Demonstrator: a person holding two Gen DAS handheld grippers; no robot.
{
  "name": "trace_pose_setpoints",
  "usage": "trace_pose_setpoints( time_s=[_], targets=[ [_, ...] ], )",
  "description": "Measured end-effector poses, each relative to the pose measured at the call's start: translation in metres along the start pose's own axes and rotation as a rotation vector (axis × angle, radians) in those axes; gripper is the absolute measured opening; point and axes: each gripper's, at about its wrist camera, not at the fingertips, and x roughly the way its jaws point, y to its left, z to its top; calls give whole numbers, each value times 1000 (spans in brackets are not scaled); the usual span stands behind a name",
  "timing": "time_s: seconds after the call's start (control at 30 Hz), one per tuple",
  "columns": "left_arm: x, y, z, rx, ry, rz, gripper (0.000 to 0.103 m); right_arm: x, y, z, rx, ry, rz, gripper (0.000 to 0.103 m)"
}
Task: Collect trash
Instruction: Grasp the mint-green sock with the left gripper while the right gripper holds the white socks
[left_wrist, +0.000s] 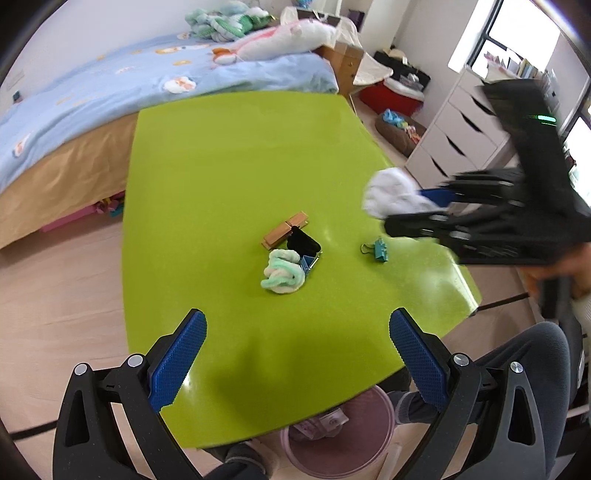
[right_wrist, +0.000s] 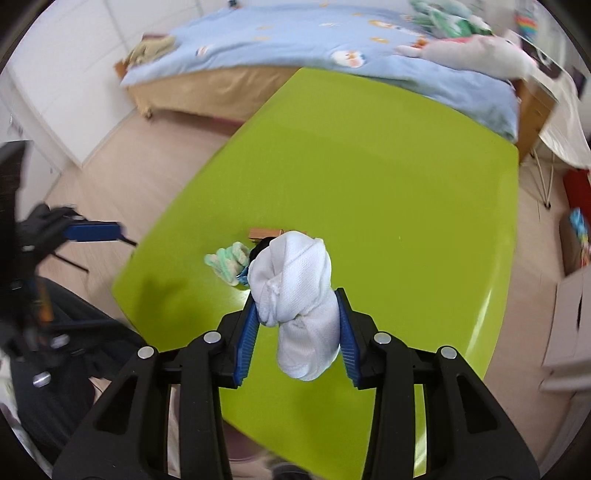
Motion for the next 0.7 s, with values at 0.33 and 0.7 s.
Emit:
trace_pose_setpoints(
  time_s=[0.33,0.7],
  targets=[
    [59,15,21,67,103,-3,95,-14,0,-33,90,-30,35,40],
    [85,17,26,131,132,-19,70,-12,-7,-45,117,-21,39,40]
  ],
)
